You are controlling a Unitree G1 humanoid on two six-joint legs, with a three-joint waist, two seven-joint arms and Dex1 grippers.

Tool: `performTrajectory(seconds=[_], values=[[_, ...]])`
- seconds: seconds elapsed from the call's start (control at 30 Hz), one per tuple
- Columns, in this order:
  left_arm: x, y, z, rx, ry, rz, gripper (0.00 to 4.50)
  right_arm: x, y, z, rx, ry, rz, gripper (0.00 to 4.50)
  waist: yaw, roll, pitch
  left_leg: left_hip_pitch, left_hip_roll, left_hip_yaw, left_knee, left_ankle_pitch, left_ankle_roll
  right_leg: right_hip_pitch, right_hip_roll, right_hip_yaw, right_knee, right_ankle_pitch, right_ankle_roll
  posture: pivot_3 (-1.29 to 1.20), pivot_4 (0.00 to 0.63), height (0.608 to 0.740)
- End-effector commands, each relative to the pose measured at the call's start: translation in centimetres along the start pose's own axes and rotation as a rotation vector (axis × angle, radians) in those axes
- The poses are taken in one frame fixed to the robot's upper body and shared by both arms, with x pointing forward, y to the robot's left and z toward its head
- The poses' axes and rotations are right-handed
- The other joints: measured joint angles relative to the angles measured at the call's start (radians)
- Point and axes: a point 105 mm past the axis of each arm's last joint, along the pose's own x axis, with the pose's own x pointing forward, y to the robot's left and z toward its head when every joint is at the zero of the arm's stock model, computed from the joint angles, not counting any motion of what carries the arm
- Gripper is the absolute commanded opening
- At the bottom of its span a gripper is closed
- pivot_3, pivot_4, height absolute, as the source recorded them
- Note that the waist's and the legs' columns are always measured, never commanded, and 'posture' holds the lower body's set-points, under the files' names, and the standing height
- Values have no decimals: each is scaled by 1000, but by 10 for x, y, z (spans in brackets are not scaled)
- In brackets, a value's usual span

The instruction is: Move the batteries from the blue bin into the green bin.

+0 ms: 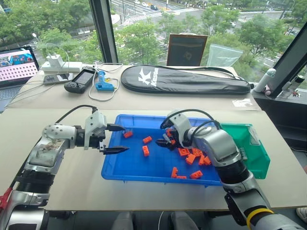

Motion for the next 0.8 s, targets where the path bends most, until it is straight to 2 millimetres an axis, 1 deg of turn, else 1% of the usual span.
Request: performTrajectory(seconds=[0.03, 0.1, 0.27, 0.3, 0.47, 0.53, 0.6, 0.67, 0.73, 0.8], values=[[-3, 3, 10, 43, -17, 12, 4500, -1, 3, -5, -20, 16, 4, 2759, 0, 0, 0, 0, 0, 0, 0, 0, 0, 0, 0, 0, 0, 0, 0, 0, 150, 733], [-3, 3, 10, 44, -17, 13, 4500, 1, 3, -10, -35, 34, -2, 2147, 0, 0, 0, 0, 0, 0, 0, 0, 0, 0, 0, 0, 0, 0, 0, 0, 150, 733], [-4, 3, 9, 42, -15, 15, 4500, 2, 7, -9, -29, 30, 11, 378, -2, 0, 0, 0, 0, 0, 0, 0, 0, 0, 0, 0, 0, 0, 0, 0, 150, 733], [-4, 3, 9, 42, -16, 14, 4500, 3, 7, -11, -31, 33, 12, 267, -3, 0, 0, 0, 0, 0, 0, 0, 0, 0, 0, 0, 0, 0, 0, 0, 150, 733], [-3, 3, 9, 43, -20, 13, 4500, 3, 8, -11, -53, 29, 22, 266, -4, 0, 0, 0, 0, 0, 0, 0, 0, 0, 0, 0, 0, 0, 0, 0, 150, 733], [-3, 3, 9, 43, -22, 12, 4500, 0, 9, -4, -75, -4, 35, 266, -4, 0, 0, 0, 0, 0, 0, 0, 0, 0, 0, 0, 0, 0, 0, 0, 150, 733], [-2, 3, 10, 39, -30, 11, 4500, -7, 13, 7, -110, -59, 80, 265, -4, 0, 0, 0, 0, 0, 0, 0, 0, 0, 0, 0, 0, 0, 0, 0, 150, 733], [-3, 5, 14, 33, -50, 14, 4500, -21, 14, 24, -106, -141, 124, 265, -3, 0, 0, 0, 0, 0, 0, 0, 0, 0, 0, 0, 0, 0, 0, 0, 150, 733], [-3, 6, 18, 29, -68, 17, 4500, -35, 9, 34, -98, -194, 140, 265, -2, 0, 0, 0, 0, 0, 0, 0, 0, 0, 0, 0, 0, 0, 0, 0, 150, 733], [-4, 8, 27, 32, -105, 16, 4500, -69, -8, 43, -55, -253, 152, 264, 1, 0, 0, -1, 0, 0, 0, 0, 0, 0, 0, 0, 0, 0, 0, 0, 150, 733]])
